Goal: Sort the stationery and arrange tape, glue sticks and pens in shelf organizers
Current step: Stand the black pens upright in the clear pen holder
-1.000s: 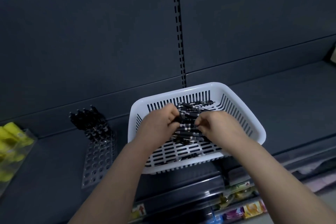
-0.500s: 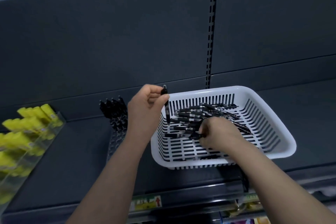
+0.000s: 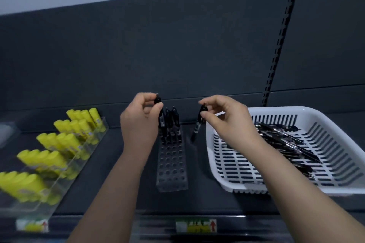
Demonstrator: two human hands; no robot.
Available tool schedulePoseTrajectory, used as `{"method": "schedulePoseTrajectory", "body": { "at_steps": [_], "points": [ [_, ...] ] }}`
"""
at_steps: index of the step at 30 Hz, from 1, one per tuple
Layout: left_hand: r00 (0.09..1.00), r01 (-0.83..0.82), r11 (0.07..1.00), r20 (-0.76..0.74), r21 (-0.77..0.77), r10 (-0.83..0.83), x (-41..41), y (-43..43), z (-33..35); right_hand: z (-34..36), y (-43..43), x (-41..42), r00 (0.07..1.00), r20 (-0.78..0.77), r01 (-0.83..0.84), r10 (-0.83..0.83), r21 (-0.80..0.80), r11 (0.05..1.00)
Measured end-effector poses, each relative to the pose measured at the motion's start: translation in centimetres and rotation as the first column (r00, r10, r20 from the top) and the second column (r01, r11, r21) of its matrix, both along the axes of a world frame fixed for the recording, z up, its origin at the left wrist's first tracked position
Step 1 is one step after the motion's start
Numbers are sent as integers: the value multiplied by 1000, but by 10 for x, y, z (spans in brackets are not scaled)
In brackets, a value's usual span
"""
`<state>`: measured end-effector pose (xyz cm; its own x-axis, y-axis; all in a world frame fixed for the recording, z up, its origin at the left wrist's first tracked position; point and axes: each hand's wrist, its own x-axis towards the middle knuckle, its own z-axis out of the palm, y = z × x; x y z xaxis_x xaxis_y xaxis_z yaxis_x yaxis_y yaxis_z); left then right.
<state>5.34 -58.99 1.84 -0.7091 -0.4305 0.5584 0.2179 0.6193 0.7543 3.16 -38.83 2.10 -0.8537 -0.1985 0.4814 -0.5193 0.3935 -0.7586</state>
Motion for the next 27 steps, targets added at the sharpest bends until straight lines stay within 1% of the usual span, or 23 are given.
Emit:
{"method": "schedulePoseTrajectory", "body": {
  "at_steps": [2, 4, 12, 17, 22, 27],
  "points": [
    [998, -45, 997, 40, -66, 48, 2, -14, -7, -7, -18, -1, 1000, -3, -6, 6, 47, 999],
    [996, -50, 996, 65, -75, 55, 1, -24, -14, -13, -32, -2, 1000, 11, 2, -3, 71, 997],
    [989, 16, 994, 150, -105, -1, -13, -40, -37, -21, -59, -7, 1000, 8, 26, -27, 27, 999],
    [971, 73, 992, 235, -103, -47, -16, -45, -53, -24, -70, -12, 998, 30, 57, -57, -10, 998],
    [967, 139, 988, 223, -70, -120, -16, -45, -61, -29, -82, -19, 996, 52, 74, -73, -19, 997],
    [946, 170, 985, 278, 8, -166, -13, -61, -64, -28, -99, -26, 997, 47, 69, -69, -8, 998]
  ]
}}
